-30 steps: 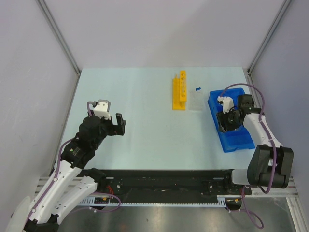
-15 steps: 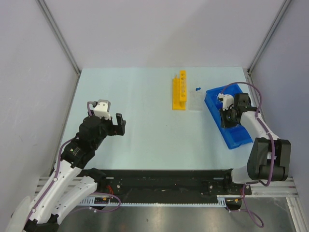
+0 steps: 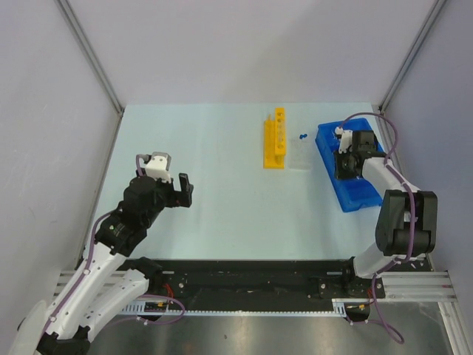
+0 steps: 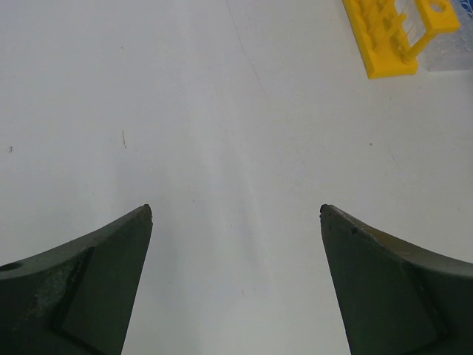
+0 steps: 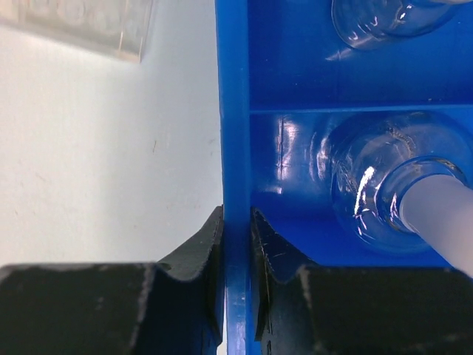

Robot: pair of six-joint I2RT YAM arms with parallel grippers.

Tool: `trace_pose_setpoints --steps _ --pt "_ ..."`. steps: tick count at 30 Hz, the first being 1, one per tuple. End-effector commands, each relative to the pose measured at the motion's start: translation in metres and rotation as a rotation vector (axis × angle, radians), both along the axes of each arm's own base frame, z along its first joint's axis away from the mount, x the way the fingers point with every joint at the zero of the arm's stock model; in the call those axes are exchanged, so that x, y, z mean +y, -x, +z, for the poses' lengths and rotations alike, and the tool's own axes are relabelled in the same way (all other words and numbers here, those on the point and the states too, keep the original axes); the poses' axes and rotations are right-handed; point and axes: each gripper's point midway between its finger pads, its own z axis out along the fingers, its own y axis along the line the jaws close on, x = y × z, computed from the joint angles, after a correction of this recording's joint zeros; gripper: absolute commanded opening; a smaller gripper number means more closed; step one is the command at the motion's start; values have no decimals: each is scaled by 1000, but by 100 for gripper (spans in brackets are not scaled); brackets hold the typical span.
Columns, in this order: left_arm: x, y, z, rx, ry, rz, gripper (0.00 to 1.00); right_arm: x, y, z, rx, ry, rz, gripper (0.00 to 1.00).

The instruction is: Organize the chemistry lab equipment

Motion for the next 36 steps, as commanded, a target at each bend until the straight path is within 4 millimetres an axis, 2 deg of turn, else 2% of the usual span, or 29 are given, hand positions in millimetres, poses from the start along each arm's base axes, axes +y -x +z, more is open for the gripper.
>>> trace_pose_setpoints --steps 1,2,3,4,5,6,8,9,10,12,13,14,15,17,19,20,27,36 --pt "2 -5 4 -23 -24 -2 100 8 -54 30 -146 -84 -100 12" --pt "2 -5 3 -22 -25 -2 100 10 -59 25 -133 -98 -116 12" --pt "2 -5 3 -23 -26 0 100 11 -69 33 -154 -108 -128 12" --pt "3 -6 3 -25 -27 5 100 17 -74 32 -149 -137 -158 13" --pt "3 -6 2 -19 -29 3 100 18 -79 26 -137 -132 -166 13" --pt "4 -6 2 -20 -31 9 100 20 -89 34 -159 -146 -194 13" --pt "4 -6 1 -15 -35 12 100 19 -100 37 -172 -156 -252 14" --pt "4 -6 1 -14 -36 12 100 31 -104 30 -158 -157 -246 14" --pt "5 -7 0 -13 -39 17 100 31 -114 39 -184 -160 -278 14" --pt "5 -7 0 -12 -40 19 100 38 -121 32 -165 -169 -282 15" --pt "5 -7 -1 -8 -43 19 100 40 -130 40 -183 -180 -284 15" --pt "5 -7 -2 -4 -45 18 100 43 -134 39 -179 -187 -282 15" --pt "5 -8 -3 -2 -47 21 100 46 -136 31 -155 -183 -278 15" --pt "5 -8 -3 -1 -47 20 100 49 -146 37 -163 -193 -274 15" --pt "5 -8 -4 1 -48 21 100 50 -150 29 -138 -184 -269 15" --pt "5 -8 -4 4 -50 21 100 52 -156 34 -150 -185 -264 15" --pt "5 -8 -4 1 -50 21 100 56 -152 21 -109 -143 -171 17" --pt "5 -7 -1 -9 -42 15 100 49 -145 22 -101 -101 -125 17"
